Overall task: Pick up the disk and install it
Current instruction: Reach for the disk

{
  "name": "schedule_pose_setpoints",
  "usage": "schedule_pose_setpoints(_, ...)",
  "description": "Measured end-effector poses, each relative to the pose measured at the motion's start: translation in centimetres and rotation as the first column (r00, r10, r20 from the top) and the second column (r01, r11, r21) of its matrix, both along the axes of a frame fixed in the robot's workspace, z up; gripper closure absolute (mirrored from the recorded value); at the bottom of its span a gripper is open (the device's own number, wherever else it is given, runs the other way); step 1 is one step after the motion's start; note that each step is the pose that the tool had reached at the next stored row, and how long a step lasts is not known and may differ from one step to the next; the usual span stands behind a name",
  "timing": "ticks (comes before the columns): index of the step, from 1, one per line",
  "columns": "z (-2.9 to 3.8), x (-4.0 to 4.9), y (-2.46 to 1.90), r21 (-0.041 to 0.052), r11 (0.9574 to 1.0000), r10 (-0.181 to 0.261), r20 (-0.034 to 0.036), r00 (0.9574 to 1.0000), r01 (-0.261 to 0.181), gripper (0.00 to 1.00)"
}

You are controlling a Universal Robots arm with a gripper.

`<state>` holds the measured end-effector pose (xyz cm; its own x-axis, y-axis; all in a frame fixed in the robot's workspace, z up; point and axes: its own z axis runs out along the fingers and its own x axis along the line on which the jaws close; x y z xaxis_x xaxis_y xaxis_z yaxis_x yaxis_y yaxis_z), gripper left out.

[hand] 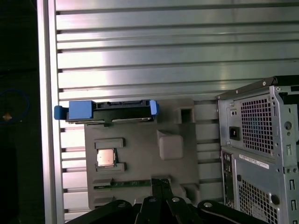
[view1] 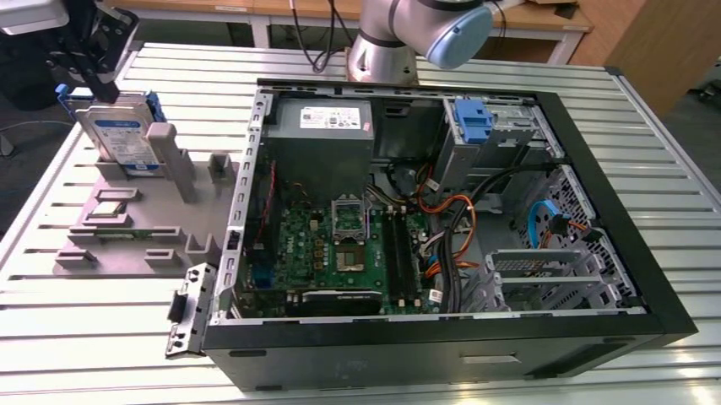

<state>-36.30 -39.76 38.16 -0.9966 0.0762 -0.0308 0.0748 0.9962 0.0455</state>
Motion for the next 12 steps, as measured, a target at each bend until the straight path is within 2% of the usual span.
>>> schedule_pose_setpoints(4, -0.24, -0.43, 0.17, 0.0, 1.0, 0.0, 0.0001, 1.0, 0.0, 0.89)
schedule_pose_setpoints(12, -0.53, -0.99, 1.35, 0.0, 1.0, 0.0, -0.0001, 1.0, 0.0, 0.89)
